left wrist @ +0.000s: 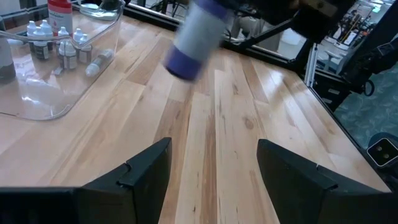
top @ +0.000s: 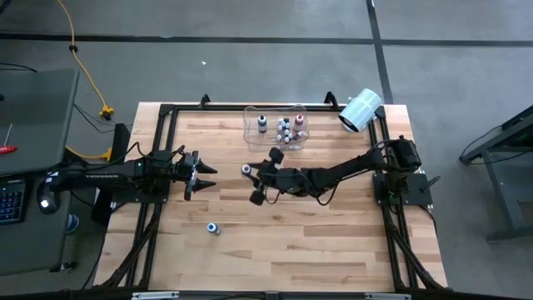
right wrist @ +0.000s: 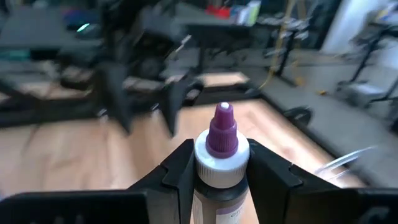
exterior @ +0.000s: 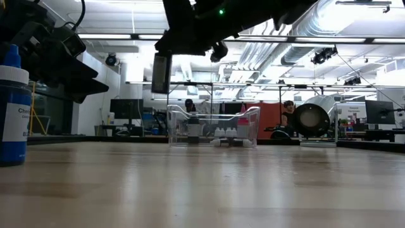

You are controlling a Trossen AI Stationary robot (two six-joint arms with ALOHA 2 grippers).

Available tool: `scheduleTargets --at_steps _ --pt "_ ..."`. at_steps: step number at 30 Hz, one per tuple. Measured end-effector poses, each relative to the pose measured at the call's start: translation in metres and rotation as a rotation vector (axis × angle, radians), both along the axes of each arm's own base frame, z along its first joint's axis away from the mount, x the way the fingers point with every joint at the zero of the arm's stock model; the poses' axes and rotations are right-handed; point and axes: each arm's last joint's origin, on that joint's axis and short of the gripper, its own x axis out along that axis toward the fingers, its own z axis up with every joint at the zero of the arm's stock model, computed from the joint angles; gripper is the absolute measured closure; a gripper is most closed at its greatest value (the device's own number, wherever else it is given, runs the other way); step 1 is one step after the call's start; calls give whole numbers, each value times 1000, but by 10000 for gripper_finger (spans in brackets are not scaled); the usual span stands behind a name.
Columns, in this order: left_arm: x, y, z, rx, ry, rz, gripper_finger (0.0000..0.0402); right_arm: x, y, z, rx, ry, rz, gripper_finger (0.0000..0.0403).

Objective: Pick & Place food coloring
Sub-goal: Put the large purple food coloring into the transparent container

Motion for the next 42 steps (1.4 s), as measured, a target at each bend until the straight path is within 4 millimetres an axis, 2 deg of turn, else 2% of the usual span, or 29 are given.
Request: scheduleTargets --at_steps 4,9,15,18,21,25,29,33,42 --pt "0 0 0 0 0 0 167 -1 -16 14 -26 -73 -85 292" --pt "0 0 0 0 0 0 167 -7 -47 37 -25 -114 -178 292" --pt "0 0 0 0 0 0 167 -2 -90 61 24 -44 -297 292" --pt "0 0 0 0 0 0 167 -2 -110 65 90 13 -430 292" --pt "0 0 0 0 0 0 167 2 -129 58 160 34 -547 292" --pt "0 0 0 0 0 -1 167 13 -144 41 226 13 -606 292" --pt "0 0 0 -1 1 -2 167 15 -150 21 296 -4 -709 292" --pt "0 0 0 0 1 -1 167 12 -151 12 323 4 -795 292" --pt "0 0 0 0 0 -1 167 13 -158 -15 349 70 -849 292"
